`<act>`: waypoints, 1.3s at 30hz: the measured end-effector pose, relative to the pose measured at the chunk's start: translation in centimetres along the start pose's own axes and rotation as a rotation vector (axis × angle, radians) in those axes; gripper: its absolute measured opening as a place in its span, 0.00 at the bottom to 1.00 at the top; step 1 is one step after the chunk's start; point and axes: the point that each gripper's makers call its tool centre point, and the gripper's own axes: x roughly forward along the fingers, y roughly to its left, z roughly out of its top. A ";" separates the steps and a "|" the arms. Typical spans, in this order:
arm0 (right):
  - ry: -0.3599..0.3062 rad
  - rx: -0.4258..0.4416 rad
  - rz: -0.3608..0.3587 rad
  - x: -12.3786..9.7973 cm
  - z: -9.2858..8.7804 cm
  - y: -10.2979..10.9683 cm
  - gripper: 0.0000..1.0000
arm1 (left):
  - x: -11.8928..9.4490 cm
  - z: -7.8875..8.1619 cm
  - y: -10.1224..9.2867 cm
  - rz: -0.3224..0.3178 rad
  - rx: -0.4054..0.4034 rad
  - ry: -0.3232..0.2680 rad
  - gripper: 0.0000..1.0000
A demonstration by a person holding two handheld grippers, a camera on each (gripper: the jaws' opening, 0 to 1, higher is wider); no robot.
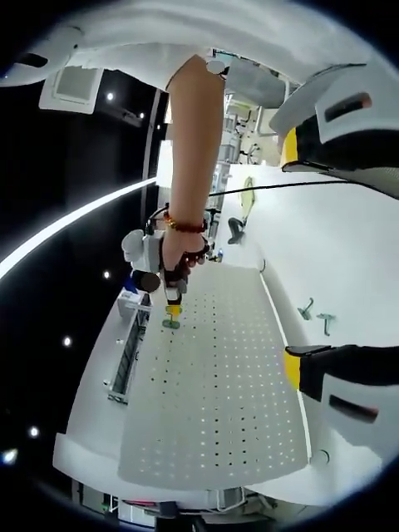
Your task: Insert the hook assembly into the mounting plate slot until the hook locks in place.
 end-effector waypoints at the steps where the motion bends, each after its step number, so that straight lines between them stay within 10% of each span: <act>1: 0.000 0.002 -0.001 -0.2 -0.1 -0.1 0.12 | 0.0 0.1 -0.4 -0.006 0.010 0.004 0.88; 39: 0.131 0.088 0.120 -6.8 -10.3 0.7 0.13 | 0.4 -0.7 -3.6 0.020 -0.014 0.089 0.83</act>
